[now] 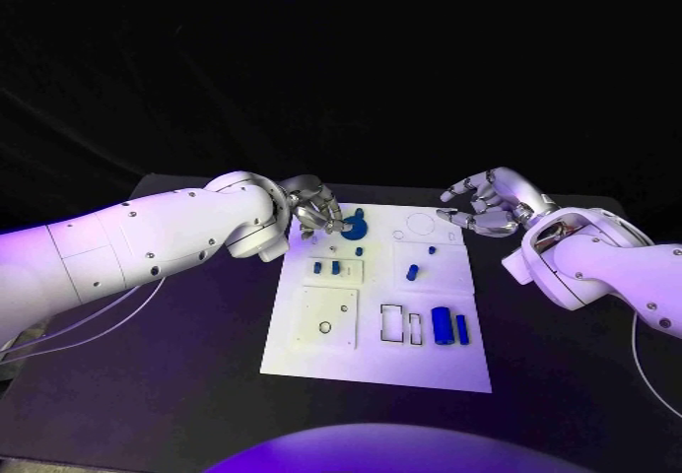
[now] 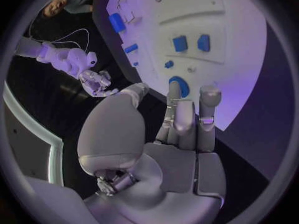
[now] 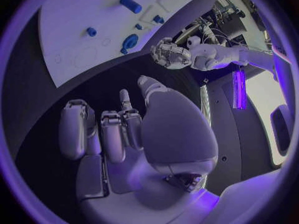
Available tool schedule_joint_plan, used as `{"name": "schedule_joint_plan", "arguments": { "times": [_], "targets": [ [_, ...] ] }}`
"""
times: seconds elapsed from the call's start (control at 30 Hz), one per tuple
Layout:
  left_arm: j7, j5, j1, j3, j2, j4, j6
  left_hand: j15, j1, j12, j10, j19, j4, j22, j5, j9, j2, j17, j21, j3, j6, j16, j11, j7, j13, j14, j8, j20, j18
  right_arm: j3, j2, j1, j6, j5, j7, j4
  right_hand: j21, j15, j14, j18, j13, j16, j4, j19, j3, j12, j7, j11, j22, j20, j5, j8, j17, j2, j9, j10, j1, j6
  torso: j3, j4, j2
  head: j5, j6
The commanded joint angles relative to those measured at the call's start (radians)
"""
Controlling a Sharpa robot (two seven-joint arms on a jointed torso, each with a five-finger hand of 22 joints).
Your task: Assemble the parts on the task board
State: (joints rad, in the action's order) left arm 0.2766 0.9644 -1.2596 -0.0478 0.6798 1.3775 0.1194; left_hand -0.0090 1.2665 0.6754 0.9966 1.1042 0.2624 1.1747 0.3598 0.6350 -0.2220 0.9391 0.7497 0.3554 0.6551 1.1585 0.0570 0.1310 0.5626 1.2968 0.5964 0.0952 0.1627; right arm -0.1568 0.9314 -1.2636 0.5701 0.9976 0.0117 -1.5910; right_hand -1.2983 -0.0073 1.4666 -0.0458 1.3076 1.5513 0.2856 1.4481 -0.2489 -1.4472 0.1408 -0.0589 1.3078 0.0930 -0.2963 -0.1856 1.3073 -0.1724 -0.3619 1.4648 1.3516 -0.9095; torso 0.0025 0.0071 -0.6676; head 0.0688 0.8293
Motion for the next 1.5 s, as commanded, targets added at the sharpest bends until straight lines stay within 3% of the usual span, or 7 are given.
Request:
{"name": "schedule_joint_plan", "arguments": {
  "times": [0.03, 0.1, 0.23, 0.4, 0.77, 1.2, 1.5],
  "targets": [
    [-0.254, 0.108, 0.001, -0.006, -0.017, -0.003, 0.105, 0.009, 0.095, -0.02, -0.021, -0.066, -0.033, -0.063, -0.028, -0.039, 0.001, -0.143, -0.128, 0.06, 0.032, -0.117, 0.007, 0.011, -0.035, -0.107, -0.013, 0.012, 0.016, 0.0, 0.0, 0.001, -0.011, 0.01, 0.0, -0.001, 0.005, -0.009, 0.089, -0.018, 0.135, -0.002, 0.002, -0.001, -0.005, 0.005, -0.004, 0.006, 0.135, -0.004, -0.004, -0.003, 0.197, 0.003, -0.001, 0.01, -0.01, 0.0, -0.0015, 0.0001, -0.001, -0.004, -0.004],
    [-0.299, 0.181, 0.003, -0.011, -0.028, -0.012, 0.107, 0.016, 0.129, -0.048, -0.044, -0.071, -0.058, -0.075, -0.075, -0.075, -0.014, -0.193, -0.154, 0.108, 0.048, -0.156, 0.015, 0.018, -0.069, -0.147, -0.038, 0.018, 0.016, 0.0, 0.001, 0.0, -0.011, 0.01, 0.0, -0.001, 0.005, -0.009, 0.089, -0.018, 0.135, -0.002, 0.002, -0.001, -0.005, 0.005, -0.004, 0.006, 0.135, -0.004, -0.004, -0.003, 0.197, 0.003, -0.001, 0.01, -0.01, 0.0, -0.0023, -0.0001, -0.001, -0.006, -0.004],
    [-0.365, 0.305, 0.01, -0.018, -0.055, -0.041, 0.104, 0.023, 0.139, -0.123, -0.053, -0.061, -0.096, -0.079, -0.136, -0.142, -0.048, -0.209, -0.176, 0.173, 0.091, -0.155, 0.023, 0.018, -0.157, -0.153, -0.089, 0.023, 0.017, 0.0, 0.0, 0.0, -0.011, 0.01, 0.0, -0.001, 0.007, -0.009, 0.088, -0.019, 0.134, -0.002, 0.001, -0.002, -0.005, 0.006, -0.004, 0.006, 0.135, -0.004, -0.004, -0.004, 0.196, 0.003, -0.002, 0.01, -0.01, 0.0, -0.0016, -0.0012, -0.002, -0.006, -0.005],
    [-0.406, 0.446, 0.013, -0.028, -0.089, -0.088, 0.072, 0.025, 0.118, -0.189, -0.071, -0.046, -0.131, -0.072, -0.156, -0.184, -0.068, -0.177, -0.184, 0.177, 0.11, -0.11, 0.028, 0.0, -0.226, -0.121, -0.139, 0.026, 0.018, 0.0, -0.002, 0.0, -0.011, 0.01, 0.0, -0.001, 0.007, -0.009, 0.088, -0.019, 0.134, -0.002, 0.001, -0.002, -0.005, 0.006, -0.004, 0.006, 0.135, -0.004, -0.004, -0.004, 0.196, 0.003, -0.002, 0.01, -0.01, 0.0, -0.0017, -0.0006, -0.001, -0.007, -0.007],
    [-0.399, 0.62, 0.018, -0.037, -0.151, -0.163, -0.043, 0.02, 0.095, -0.236, -0.075, -0.009, -0.175, -0.032, -0.159, -0.214, -0.065, -0.073, -0.145, 0.178, 0.149, 0.007, 0.031, -0.003, -0.287, -0.049, -0.181, 0.023, 0.013, 0.0, -0.005, 0.0, -0.008, 0.01, -0.004, 0.0, 0.016, -0.01, 0.087, -0.021, 0.118, -0.004, 0.0, -0.006, -0.007, 0.023, -0.004, 0.006, 0.131, -0.004, -0.005, -0.003, 0.19, 0.002, -0.002, -0.003, -0.009, 0.001, -0.0014, -0.0013, -0.002, -0.011, -0.007],
    [-0.366, 0.678, 0.023, -0.039, -0.185, -0.194, -0.121, 0.028, 0.07, -0.25, -0.048, 0.064, -0.187, 0.044, -0.152, -0.228, -0.06, 0.012, -0.014, 0.182, 0.194, 0.095, 0.035, 0.015, -0.319, 0.012, -0.203, 0.028, -0.008, 0.0, -0.003, 0.0, -0.006, 0.01, -0.004, -0.003, 0.02, -0.01, 0.086, -0.022, 0.108, -0.006, -0.001, -0.008, -0.008, 0.033, -0.004, 0.006, 0.129, -0.004, -0.006, -0.003, 0.185, 0.002, -0.002, -0.01, -0.009, 0.003, -0.0012, -0.0005, -0.001, -0.017, -0.005],
    [-0.344, 0.695, 0.031, -0.039, -0.199, -0.206, -0.133, 0.032, 0.07, -0.257, -0.043, 0.079, -0.192, 0.063, -0.149, -0.234, -0.056, 0.026, 0.016, 0.186, 0.192, 0.113, 0.04, 0.022, -0.329, 0.024, -0.218, 0.031, -0.012, 0.0, -0.002, 0.0, -0.006, 0.01, -0.004, -0.005, 0.02, -0.01, 0.086, -0.022, 0.108, -0.006, -0.001, -0.008, -0.008, 0.033, -0.004, 0.006, 0.129, -0.004, -0.006, -0.003, 0.185, 0.002, -0.002, -0.01, -0.009, 0.003, -0.0012, -0.0004, -0.002, -0.019, -0.005]
  ]
}}
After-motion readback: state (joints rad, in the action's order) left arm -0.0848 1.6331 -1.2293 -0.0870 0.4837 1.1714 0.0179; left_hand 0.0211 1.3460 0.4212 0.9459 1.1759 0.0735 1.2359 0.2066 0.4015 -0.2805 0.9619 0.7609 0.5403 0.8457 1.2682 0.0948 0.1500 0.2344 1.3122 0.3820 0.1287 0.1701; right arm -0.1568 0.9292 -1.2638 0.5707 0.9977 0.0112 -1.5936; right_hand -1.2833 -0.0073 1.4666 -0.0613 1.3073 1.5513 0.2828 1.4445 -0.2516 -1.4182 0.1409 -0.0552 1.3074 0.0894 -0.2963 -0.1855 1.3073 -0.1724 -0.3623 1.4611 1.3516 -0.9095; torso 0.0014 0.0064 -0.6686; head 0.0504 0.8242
